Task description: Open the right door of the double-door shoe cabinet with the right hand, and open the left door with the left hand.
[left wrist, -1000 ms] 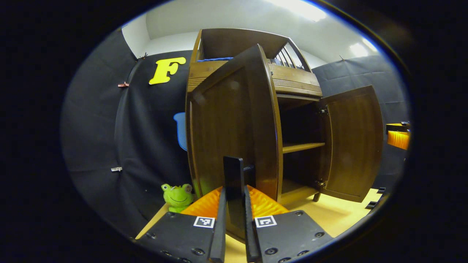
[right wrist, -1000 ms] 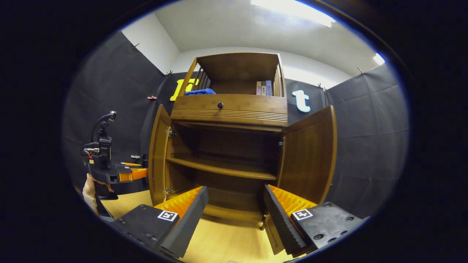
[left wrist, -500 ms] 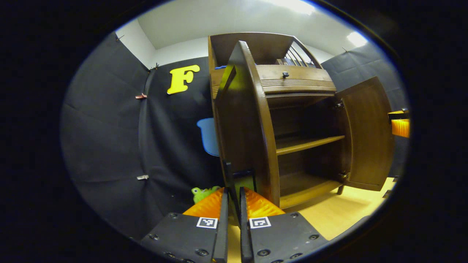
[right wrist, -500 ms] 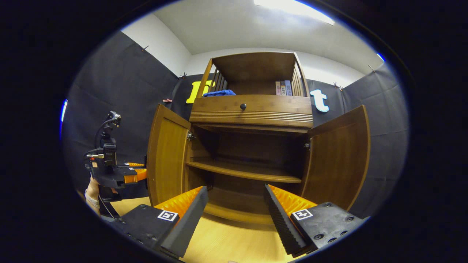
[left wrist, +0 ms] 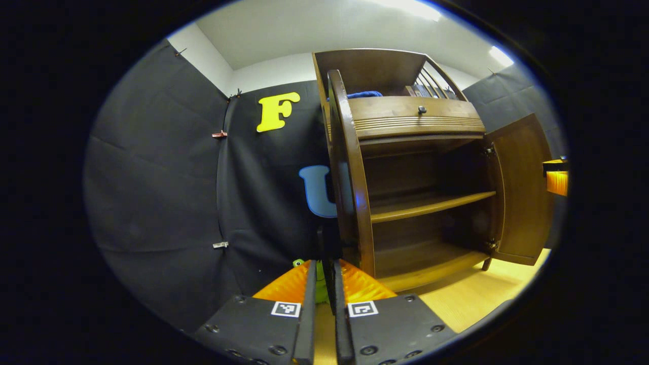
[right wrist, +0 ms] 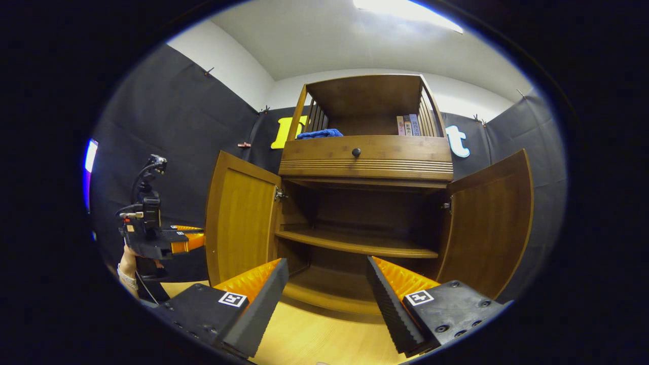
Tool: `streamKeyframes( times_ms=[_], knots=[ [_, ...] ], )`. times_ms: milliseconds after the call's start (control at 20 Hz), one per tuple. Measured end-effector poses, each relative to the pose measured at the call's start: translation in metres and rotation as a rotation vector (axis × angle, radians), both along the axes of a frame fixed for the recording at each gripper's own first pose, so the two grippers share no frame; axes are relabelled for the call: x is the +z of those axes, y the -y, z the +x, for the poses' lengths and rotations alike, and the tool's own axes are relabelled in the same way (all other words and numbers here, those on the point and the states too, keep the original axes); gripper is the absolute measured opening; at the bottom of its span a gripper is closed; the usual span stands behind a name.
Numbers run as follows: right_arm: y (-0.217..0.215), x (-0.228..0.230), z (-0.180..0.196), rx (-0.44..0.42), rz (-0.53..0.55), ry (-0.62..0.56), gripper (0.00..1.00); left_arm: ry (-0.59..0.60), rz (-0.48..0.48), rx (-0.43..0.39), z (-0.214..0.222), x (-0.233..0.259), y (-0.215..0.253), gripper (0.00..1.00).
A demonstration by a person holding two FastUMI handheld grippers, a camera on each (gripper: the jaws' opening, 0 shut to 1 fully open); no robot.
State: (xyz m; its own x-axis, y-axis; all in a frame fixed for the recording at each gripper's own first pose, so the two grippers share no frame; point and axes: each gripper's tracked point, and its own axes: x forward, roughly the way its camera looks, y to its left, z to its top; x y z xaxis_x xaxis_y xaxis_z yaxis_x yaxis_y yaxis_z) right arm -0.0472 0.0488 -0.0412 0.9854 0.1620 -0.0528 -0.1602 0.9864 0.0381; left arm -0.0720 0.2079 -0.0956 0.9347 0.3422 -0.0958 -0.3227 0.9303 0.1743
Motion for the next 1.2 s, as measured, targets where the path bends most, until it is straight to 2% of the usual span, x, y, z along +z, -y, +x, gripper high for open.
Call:
streamKeyframes(
  times_ms=[50, 200, 250, 350, 400, 600, 650, 750, 850, 1200],
  knots=[
    [0.0, 0.0, 0.001, 0.0, 0.001, -0.001, 0.98, -0.006, 0.01, 0.008, -0.004, 0.001, 0.001, 0.22],
    [0.003, -0.003, 0.001, -0.005, 0.001, -0.004, 0.97, -0.006, 0.002, 0.024, -0.018, 0.01, 0.01, 0.45],
    [0.006, -0.003, 0.002, -0.011, 0.002, -0.005, 0.97, -0.01, -0.02, 0.016, -0.023, 0.011, 0.018, 0.49],
    [0.012, -0.004, 0.003, -0.02, 0.008, -0.009, 0.97, -0.021, -0.081, -0.047, -0.027, 0.015, 0.042, 0.6],
    [0.014, -0.005, 0.004, -0.025, 0.012, -0.011, 0.97, -0.024, -0.103, -0.099, -0.027, 0.017, 0.059, 0.71],
    [0.03, -0.003, 0.008, -0.062, 0.01, -0.008, 0.97, 0.01, -0.136, -0.257, -0.015, 0.041, 0.116, 0.81],
    [0.033, -0.002, 0.01, -0.075, 0.005, -0.009, 0.99, 0.017, -0.153, -0.287, -0.011, 0.046, 0.127, 0.84],
    [0.041, 0.002, 0.013, -0.102, -0.014, -0.006, 0.97, 0.05, -0.203, -0.34, 0.0, 0.063, 0.151, 0.86],
    [0.048, 0.009, 0.015, -0.131, -0.035, -0.001, 0.97, 0.086, -0.253, -0.392, 0.011, 0.078, 0.174, 0.96],
    [0.064, 0.038, 0.009, -0.185, -0.02, 0.036, 0.97, 0.139, -0.222, -0.4, 0.037, 0.102, 0.197, 0.96]
  ],
)
